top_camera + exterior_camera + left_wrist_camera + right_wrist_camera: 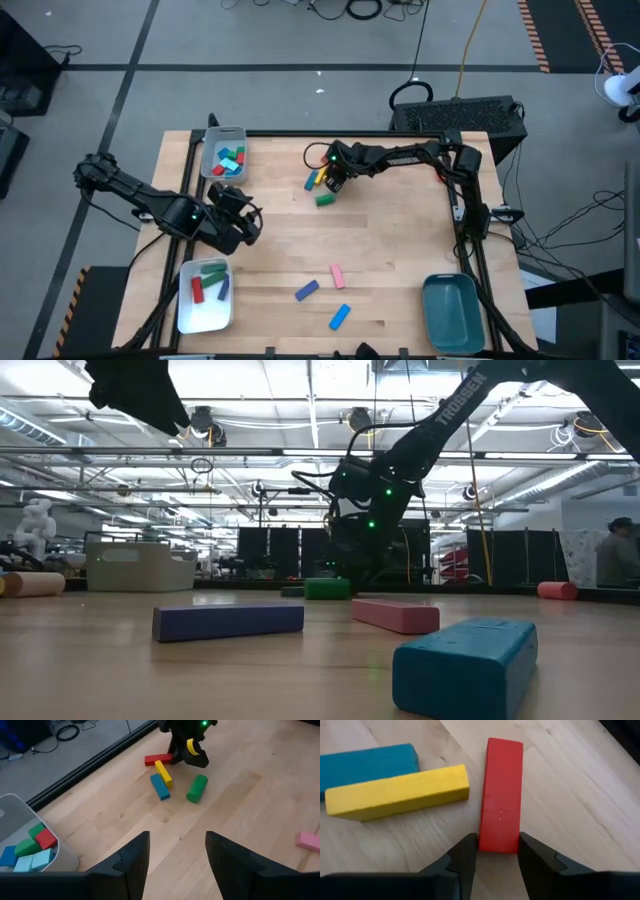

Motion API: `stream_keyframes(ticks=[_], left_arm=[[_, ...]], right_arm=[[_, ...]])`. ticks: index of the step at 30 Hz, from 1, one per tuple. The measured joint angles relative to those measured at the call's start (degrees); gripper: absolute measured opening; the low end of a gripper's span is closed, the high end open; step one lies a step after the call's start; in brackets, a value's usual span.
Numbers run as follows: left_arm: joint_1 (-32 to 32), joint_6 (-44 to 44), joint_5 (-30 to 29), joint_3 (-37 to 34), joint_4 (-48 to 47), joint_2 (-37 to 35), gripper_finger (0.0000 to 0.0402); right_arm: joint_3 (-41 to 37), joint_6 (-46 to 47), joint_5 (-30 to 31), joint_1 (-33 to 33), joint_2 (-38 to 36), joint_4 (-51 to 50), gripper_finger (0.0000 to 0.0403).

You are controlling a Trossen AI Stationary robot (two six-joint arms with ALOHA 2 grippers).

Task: Sort blocks by size
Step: Put the red rectangular block into the white bin

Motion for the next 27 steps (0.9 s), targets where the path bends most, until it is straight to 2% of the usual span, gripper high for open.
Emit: stream_keyframes(ticks=[3, 9, 15, 21, 27], left_arm=[[0.00, -0.02, 0.00, -0.01, 0.00, 0.00, 0.0194], [0.00, 1.62, -0.99, -0.01, -0.02, 0.00, 0.0194], [0.00, 5.81, -1.29, -0.01, -0.07, 1.20, 0.0194], [0.15, 0.15, -1.29, -0.03, -0.02, 3.48, 0.0194], [1.53, -1.45, -0.52, -0.05, -0.03, 5.39, 0.0194]], right_arm=[[0.02, 0.80, -0.85, -0.50, 0.01, -0.41, 0.0117], [0.11, 0.15, -0.87, -0.37, -0.04, -0.99, 0.0076], [0.09, -0.52, 0.64, 1.11, -0.27, -1.00, 0.0076], [-0.15, -4.46, 10.71, 4.25, -2.56, -1.89, 0.0076], [-0.04, -12.40, 21.92, 9.47, -6.48, -1.68, 0.0076]])
